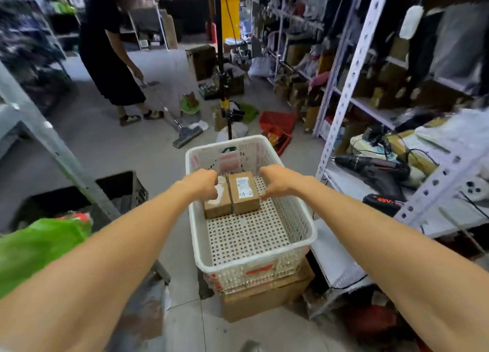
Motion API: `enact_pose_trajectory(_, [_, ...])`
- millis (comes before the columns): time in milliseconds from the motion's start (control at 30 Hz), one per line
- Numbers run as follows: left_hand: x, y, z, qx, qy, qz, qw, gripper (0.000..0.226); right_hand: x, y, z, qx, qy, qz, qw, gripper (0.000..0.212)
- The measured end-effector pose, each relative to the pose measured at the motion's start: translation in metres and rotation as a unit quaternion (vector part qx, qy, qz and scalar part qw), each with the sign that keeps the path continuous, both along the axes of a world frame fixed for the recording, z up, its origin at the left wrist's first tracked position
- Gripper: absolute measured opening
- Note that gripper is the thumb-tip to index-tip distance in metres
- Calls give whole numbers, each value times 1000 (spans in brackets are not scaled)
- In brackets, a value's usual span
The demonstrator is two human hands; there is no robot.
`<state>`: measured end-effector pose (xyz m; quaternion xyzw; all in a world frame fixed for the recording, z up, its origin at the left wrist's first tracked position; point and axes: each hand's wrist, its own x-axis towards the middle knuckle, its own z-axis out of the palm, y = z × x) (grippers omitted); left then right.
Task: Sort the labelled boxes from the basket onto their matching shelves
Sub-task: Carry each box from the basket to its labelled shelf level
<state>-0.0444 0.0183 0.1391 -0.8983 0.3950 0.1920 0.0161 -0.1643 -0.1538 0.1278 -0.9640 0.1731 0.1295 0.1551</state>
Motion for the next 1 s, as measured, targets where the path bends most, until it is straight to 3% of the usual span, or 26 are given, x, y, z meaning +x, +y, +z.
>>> enact_pose_trajectory(100, [34,-21,-5,-21,5,-4,1000,34,33,-20,-4,1,-10,-16,1000,54])
enact_pose_trajectory(200, [61,-37,-23,-10,28,-6,1000,25,62,-33,-15,19,7,-28,999,65])
enact_pose_trajectory(400, [129,-71,-71,29,69,-15,997,38,124,-56,-53,34,44,-31,998,76])
enact_pose_trajectory(700, [253,-160,-121,21,127,-79,989,36,231,-113,-97,51,101,-101,988,70])
enact_pose_trajectory(833, [295,-187,-158,38,167,-74,982,13,280,-134,-128,84,112,-136,981,69])
enact_pose_trajectory(967, [309,-205,-199,55,206,-83,973,7,307,-145,-171,131,115,-172,970,66])
enact_pose_trajectory(1000, [310,-209,-213,65,214,-83,971,15,311,-147,-184,144,112,-182,966,67])
